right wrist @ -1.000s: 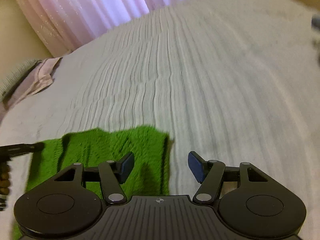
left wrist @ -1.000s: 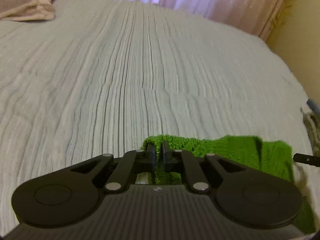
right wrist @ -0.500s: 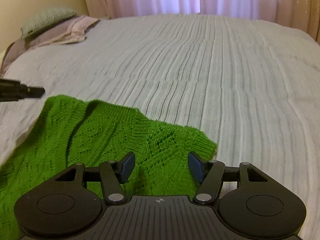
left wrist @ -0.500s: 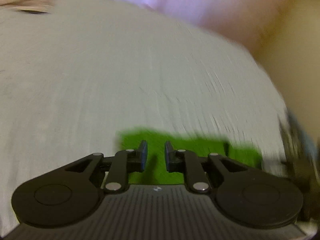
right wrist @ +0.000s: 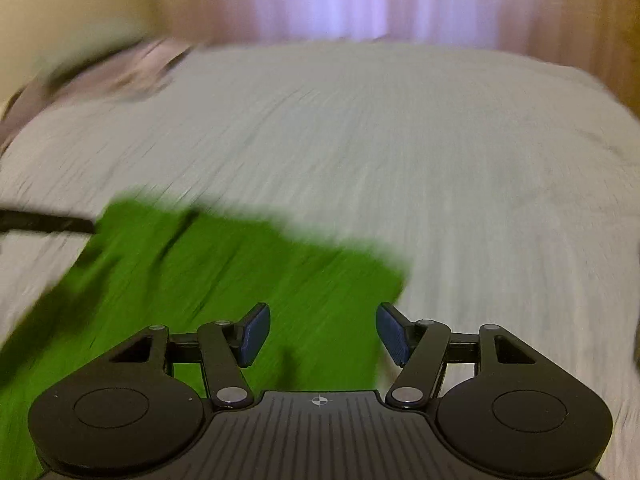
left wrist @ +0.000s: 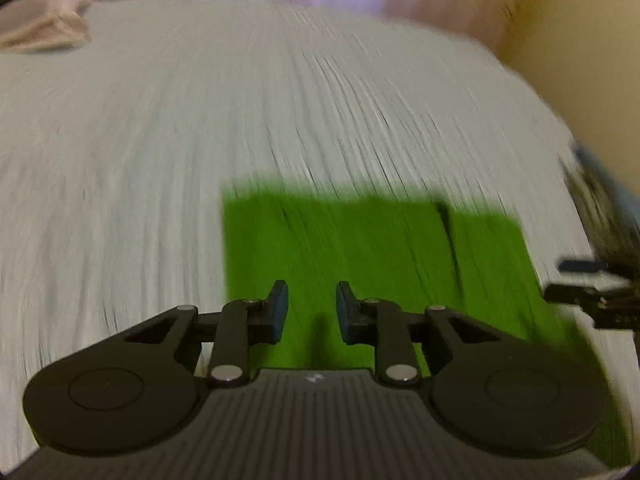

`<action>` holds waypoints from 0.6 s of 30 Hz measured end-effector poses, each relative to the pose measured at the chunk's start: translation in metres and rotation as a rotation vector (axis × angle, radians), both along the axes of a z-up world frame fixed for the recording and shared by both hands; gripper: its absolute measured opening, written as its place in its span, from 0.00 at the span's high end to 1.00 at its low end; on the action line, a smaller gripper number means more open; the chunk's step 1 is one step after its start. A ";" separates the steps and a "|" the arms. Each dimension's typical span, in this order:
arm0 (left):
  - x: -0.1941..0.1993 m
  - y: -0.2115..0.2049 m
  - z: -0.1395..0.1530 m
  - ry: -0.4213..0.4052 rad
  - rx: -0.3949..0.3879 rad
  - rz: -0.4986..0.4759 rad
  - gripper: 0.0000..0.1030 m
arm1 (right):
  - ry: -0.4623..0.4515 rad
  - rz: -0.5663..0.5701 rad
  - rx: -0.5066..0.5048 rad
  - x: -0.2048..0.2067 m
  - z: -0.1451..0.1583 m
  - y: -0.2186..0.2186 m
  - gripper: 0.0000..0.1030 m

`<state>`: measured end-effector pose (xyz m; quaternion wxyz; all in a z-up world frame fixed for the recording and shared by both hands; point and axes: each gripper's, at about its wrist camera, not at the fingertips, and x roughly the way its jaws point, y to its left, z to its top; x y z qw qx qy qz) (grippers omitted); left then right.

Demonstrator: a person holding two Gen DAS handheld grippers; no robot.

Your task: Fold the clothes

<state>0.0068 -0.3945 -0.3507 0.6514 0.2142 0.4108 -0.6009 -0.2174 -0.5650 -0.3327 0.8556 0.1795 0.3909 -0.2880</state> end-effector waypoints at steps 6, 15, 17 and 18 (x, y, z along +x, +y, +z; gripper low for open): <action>-0.019 0.132 -0.011 0.027 0.184 0.058 0.82 | 0.182 0.021 0.099 -0.082 -0.027 0.096 0.39; -0.035 0.254 0.030 0.291 0.233 0.453 0.52 | 0.017 -0.305 0.508 -0.221 0.011 0.154 0.39; -0.040 0.258 0.026 0.376 0.225 0.515 0.44 | -0.045 -0.380 0.616 -0.233 0.006 0.160 0.39; -0.042 0.260 0.019 0.409 0.234 0.526 0.42 | -0.063 -0.397 0.658 -0.233 0.003 0.162 0.39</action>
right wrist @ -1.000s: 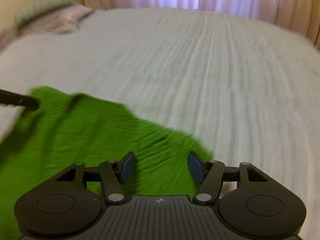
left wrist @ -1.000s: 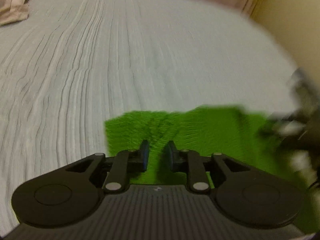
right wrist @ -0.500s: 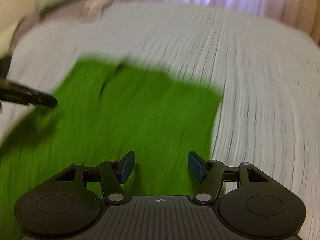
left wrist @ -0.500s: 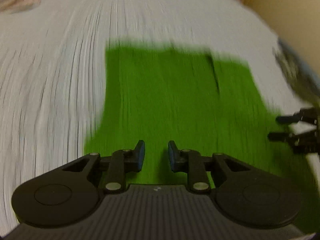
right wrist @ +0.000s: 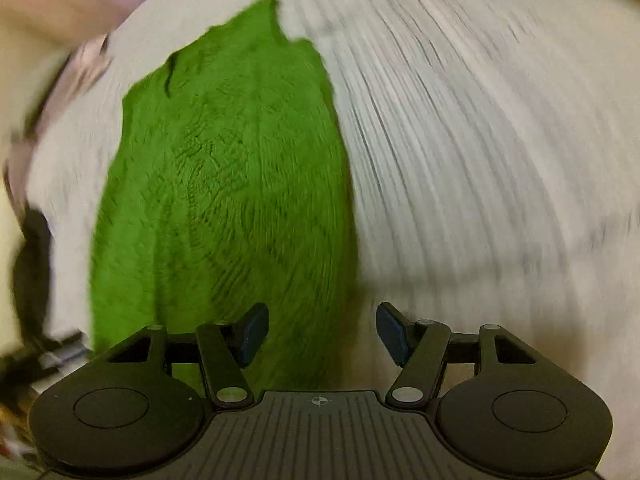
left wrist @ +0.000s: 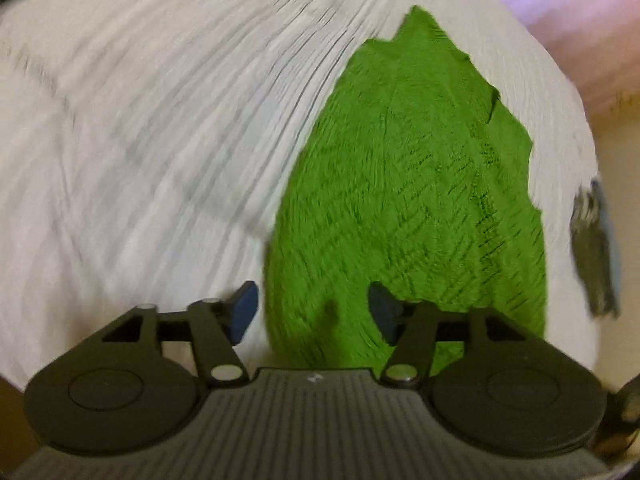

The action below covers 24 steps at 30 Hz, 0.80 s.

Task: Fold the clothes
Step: 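Grasp the vest edges with both grippers, lift and lay it flat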

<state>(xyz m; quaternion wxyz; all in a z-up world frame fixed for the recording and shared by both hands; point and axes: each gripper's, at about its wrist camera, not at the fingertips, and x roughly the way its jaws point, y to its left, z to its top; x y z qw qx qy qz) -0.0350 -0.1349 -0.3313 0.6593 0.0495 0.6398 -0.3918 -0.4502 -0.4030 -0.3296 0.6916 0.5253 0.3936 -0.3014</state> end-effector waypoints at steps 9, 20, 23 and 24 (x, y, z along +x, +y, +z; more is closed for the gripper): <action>-0.010 0.002 0.000 -0.025 -0.271 -0.050 0.92 | -0.194 -0.070 0.046 0.000 -0.008 0.021 0.94; -0.054 -0.008 0.016 -0.380 -0.027 -0.458 0.81 | 0.183 0.354 -0.379 0.036 0.039 0.063 0.50; -0.085 -0.008 0.034 -0.485 -0.082 -0.652 0.77 | 0.190 0.605 -0.592 0.052 0.061 0.093 0.50; -0.096 -0.011 0.031 -0.510 -0.084 -0.728 0.76 | 0.165 0.677 -0.613 0.052 0.062 0.103 0.50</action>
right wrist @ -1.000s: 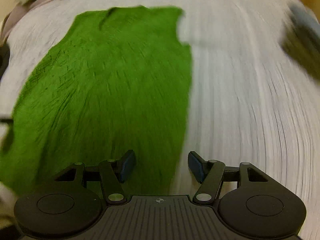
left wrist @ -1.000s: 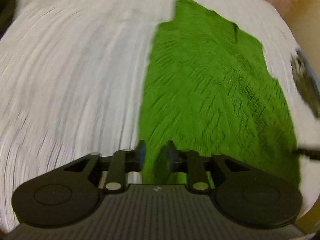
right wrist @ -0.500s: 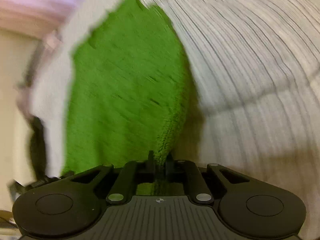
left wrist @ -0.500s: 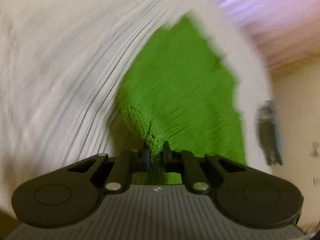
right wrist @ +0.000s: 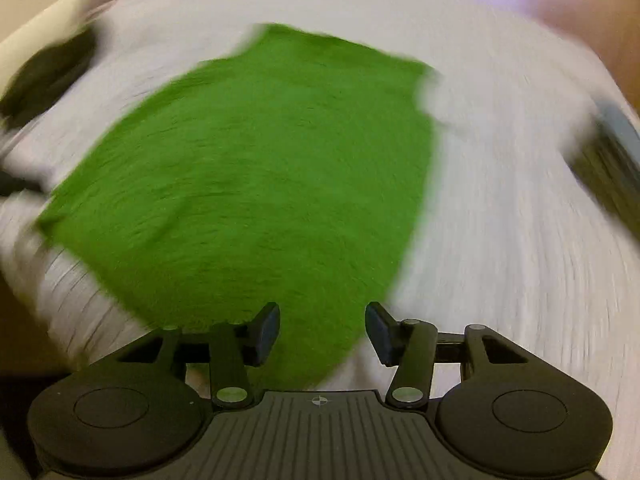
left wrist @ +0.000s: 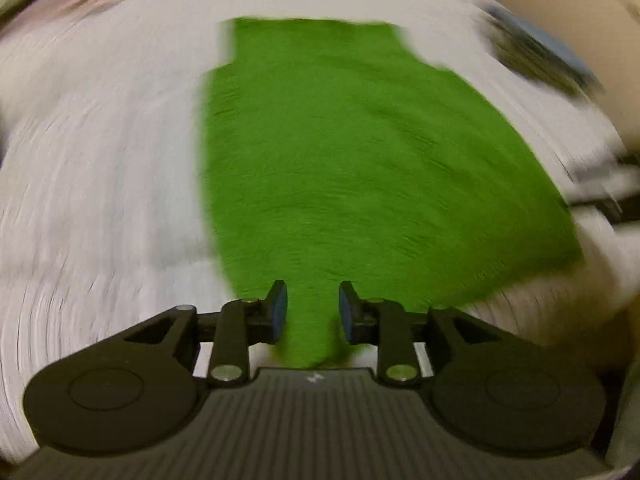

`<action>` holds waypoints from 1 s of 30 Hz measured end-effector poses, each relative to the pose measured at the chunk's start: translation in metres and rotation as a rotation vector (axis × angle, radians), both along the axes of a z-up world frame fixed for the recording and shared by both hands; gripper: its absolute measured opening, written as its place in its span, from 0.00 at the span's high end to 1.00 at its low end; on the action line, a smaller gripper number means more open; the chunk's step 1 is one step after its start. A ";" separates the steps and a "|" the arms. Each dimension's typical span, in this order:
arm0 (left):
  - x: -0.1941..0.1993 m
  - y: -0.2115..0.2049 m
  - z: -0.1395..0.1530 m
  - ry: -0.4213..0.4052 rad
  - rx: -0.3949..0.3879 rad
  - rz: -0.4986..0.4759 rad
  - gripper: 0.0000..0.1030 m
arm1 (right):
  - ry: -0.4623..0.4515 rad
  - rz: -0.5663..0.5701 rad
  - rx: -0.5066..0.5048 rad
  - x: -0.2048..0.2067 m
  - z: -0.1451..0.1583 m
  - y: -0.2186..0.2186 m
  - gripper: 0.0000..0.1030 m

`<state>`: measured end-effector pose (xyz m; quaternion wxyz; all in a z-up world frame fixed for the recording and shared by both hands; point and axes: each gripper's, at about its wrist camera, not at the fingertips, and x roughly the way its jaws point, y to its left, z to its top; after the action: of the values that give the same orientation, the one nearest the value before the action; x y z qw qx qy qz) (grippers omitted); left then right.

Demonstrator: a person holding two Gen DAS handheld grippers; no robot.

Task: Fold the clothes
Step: 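Grasp the vest edges with both grippers, lift and lay it flat, then grasp the vest hem with both grippers and pull it straight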

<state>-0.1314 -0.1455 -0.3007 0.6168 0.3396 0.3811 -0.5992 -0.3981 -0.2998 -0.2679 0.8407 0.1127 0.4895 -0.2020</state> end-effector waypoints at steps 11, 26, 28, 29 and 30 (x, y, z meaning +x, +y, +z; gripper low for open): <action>-0.053 -0.017 -0.037 -0.126 0.040 -0.321 0.75 | 0.067 0.316 0.016 0.030 -0.040 0.041 0.51; -0.059 -0.014 -0.045 -0.253 0.007 -0.398 0.69 | 0.092 0.335 -0.063 0.035 -0.044 0.049 0.54; -0.055 -0.012 -0.045 -0.246 0.009 -0.365 0.69 | 0.100 0.332 -0.071 0.033 -0.043 0.049 0.56; -0.053 -0.011 -0.046 -0.242 0.014 -0.354 0.69 | 0.114 0.342 -0.072 0.033 -0.044 0.050 0.56; -0.052 -0.010 -0.047 -0.245 0.016 -0.348 0.69 | 0.146 0.373 -0.069 0.033 -0.048 0.052 0.56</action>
<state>-0.1829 -0.1558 -0.3474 0.5431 0.4754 0.2436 -0.6479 -0.3654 -0.2475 -0.3161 0.8293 -0.0236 0.5543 -0.0670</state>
